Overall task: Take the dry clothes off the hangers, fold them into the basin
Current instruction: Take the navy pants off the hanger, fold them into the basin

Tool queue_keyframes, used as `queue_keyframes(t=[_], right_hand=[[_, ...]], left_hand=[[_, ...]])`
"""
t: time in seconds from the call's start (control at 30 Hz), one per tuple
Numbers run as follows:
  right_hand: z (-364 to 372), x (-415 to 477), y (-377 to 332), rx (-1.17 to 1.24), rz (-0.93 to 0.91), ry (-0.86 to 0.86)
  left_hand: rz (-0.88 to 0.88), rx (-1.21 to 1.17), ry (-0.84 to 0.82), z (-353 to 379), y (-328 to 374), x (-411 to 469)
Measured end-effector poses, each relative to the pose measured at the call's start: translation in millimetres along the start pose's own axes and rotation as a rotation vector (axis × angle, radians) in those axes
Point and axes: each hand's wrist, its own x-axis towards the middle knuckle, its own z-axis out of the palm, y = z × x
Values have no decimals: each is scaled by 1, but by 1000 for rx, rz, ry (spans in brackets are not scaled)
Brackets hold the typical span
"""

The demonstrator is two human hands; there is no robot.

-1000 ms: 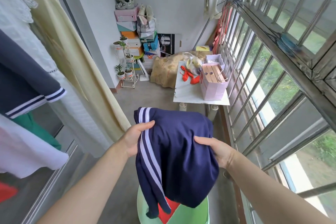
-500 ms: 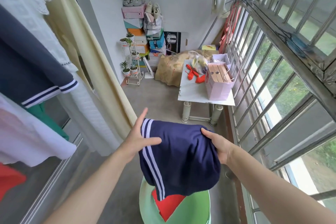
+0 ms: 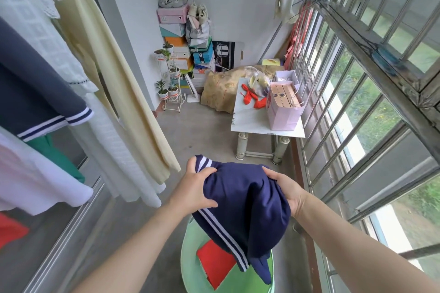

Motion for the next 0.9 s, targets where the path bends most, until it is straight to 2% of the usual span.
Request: queue_keyframes(t=[0.17,0.33,0.43,0.53,0.63,0.7,0.77,0.83,0.9], right_hand=[[1,-4,1,17,-22,37],[-4,-6,-7,-2,-39,87],[-11,-5,-13,-45,-53,80],[-15,-12,-16,-208,-33,97],[-23,-6,-17,-388,-144,243],[-21,-2,-15,-704,-345,388],[-17,4,-11,-1201,-523,449],[-8,8,-1,-1652,-697,428],[7,9,10,-1929,-805,284]], left_hand=[[32,285,161,-2,13,2],[216,500,275,-13,5,9],[310,574,182,-19,3,14],[183,479,-8,-26,6,12],[122,479,-57,-36,7,12],[113,488,-83,-42,7,13],[111,485,-109,-44,6,16],[121,474,-117,-44,8,19],[127,474,-130,-46,11,20]])
